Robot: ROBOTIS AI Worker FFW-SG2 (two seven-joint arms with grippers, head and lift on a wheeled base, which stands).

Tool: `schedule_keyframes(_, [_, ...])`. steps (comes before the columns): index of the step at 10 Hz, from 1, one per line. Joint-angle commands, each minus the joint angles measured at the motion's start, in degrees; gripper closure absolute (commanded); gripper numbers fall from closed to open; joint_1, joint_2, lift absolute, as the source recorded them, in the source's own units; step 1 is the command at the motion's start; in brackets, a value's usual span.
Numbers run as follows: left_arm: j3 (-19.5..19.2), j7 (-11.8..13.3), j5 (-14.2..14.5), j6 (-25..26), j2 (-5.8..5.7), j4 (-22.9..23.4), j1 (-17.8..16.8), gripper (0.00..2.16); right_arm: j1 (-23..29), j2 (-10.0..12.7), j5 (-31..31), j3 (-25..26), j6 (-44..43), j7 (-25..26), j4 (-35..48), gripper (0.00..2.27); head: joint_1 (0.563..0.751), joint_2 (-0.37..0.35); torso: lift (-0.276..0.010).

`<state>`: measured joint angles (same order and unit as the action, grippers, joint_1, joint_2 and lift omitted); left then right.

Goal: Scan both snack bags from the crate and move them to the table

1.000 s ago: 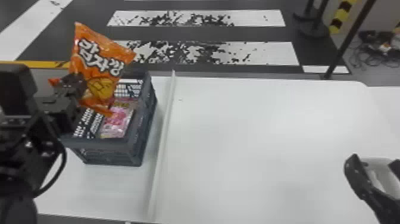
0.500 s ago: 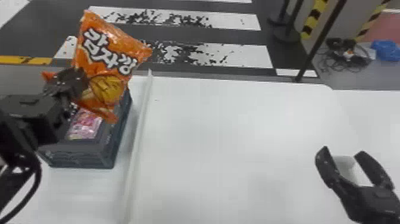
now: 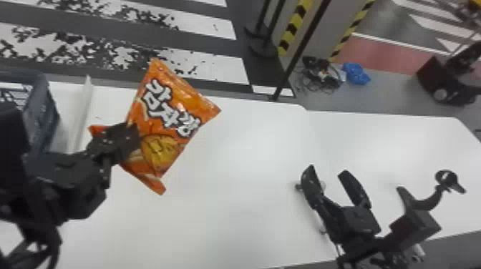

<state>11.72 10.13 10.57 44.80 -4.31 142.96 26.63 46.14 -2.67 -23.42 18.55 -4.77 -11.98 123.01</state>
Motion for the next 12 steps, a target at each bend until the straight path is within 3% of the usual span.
schedule_keyframes(1, [6.2, 0.2, 0.0, -4.1, 0.09, -7.3, -1.8, 2.13, 0.0, 0.3, -0.5, 0.6, 0.2, 0.0, 0.8, 0.11, 0.695, -0.35, -0.087])
schedule_keyframes(2, [9.8, 0.2, 0.1, -9.0, 0.62, -13.0, -3.5, 2.13, -0.1, 0.3, -0.6, 0.7, 0.3, 0.0, 1.4, 0.11, 0.695, -0.35, -0.087])
schedule_keyframes(3, [11.6, 1.5, 0.1, -11.4, 2.9, -18.9, -5.1, 2.13, -0.1, 0.3, -1.3, 1.0, 0.5, 0.0, 1.6, 0.11, 0.695, -0.35, -0.087])
schedule_keyframes(4, [13.1, 2.6, 0.1, -14.6, 4.31, -24.5, -6.7, 2.13, -0.1, 0.3, -2.0, 1.8, 0.7, -0.1, 2.0, 0.12, 0.695, -0.35, -0.087])
schedule_keyframes(8, [17.4, 5.0, 3.0, -21.8, 4.46, -44.1, -12.2, 2.13, -0.5, 0.2, -3.6, 4.0, 2.6, -0.2, 2.7, 0.12, 0.695, -0.35, -0.087])
schedule_keyframes(10, [17.5, 7.6, 4.8, -22.2, 4.46, -50.1, -14.9, 2.13, -0.5, 0.2, -3.6, 4.3, 3.5, -0.2, 3.0, 0.12, 0.695, -0.35, -0.087])
schedule_keyframes(12, [17.8, 8.5, 5.5, -22.0, 4.46, -53.4, -17.1, 2.1, -0.5, 0.2, -3.6, 4.6, 3.9, -0.2, 3.0, 0.12, 0.695, -0.35, -0.087])
